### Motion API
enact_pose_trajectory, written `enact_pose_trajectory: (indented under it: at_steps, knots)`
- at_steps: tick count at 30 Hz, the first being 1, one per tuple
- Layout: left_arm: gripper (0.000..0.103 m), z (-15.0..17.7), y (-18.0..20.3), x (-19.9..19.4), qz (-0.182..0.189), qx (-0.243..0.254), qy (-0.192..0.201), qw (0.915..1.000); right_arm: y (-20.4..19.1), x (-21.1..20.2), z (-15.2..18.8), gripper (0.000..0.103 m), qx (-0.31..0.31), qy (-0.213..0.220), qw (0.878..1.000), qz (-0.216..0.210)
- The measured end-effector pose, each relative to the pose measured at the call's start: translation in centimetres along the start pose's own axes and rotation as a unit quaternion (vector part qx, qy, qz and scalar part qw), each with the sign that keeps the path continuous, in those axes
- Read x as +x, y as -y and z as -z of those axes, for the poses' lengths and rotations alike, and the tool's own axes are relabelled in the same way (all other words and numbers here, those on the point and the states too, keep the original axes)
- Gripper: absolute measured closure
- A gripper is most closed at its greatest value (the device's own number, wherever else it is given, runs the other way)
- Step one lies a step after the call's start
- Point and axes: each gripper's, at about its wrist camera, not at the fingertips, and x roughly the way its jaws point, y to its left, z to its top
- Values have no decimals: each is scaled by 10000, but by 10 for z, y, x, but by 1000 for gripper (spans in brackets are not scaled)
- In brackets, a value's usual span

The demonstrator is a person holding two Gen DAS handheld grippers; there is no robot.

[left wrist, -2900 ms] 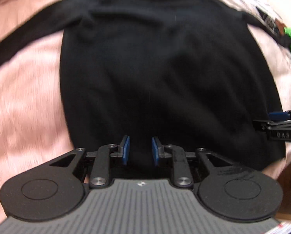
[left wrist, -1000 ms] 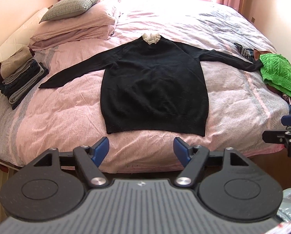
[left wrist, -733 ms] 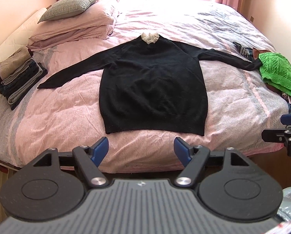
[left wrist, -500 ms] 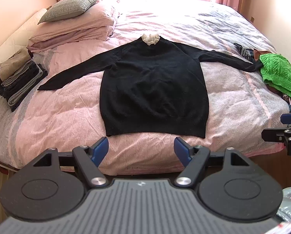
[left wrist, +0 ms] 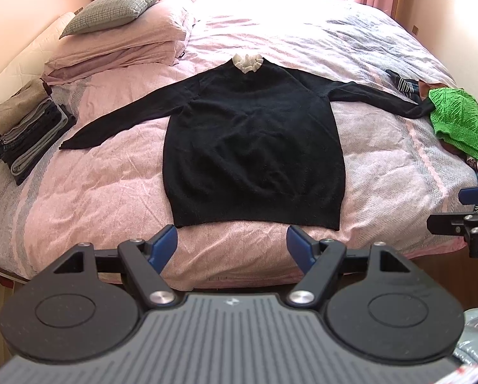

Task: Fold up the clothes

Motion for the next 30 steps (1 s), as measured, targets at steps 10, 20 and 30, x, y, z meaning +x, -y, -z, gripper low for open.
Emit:
enact_pose_trajectory:
  at_steps: [10, 20, 30]
  knots:
    - [27, -2, 2, 6, 5, 4, 5, 10000, 5, 2, -1, 35, 40, -3, 10000, 7]
    - [16, -11, -8, 12, -93, -123, 215, 9997, 9, 12, -15, 35, -2, -13, 10000, -38]
    - [11, -47, -65, 55, 41, -778, 255, 9966, 7, 60, -65, 35, 43, -100, 9999, 65]
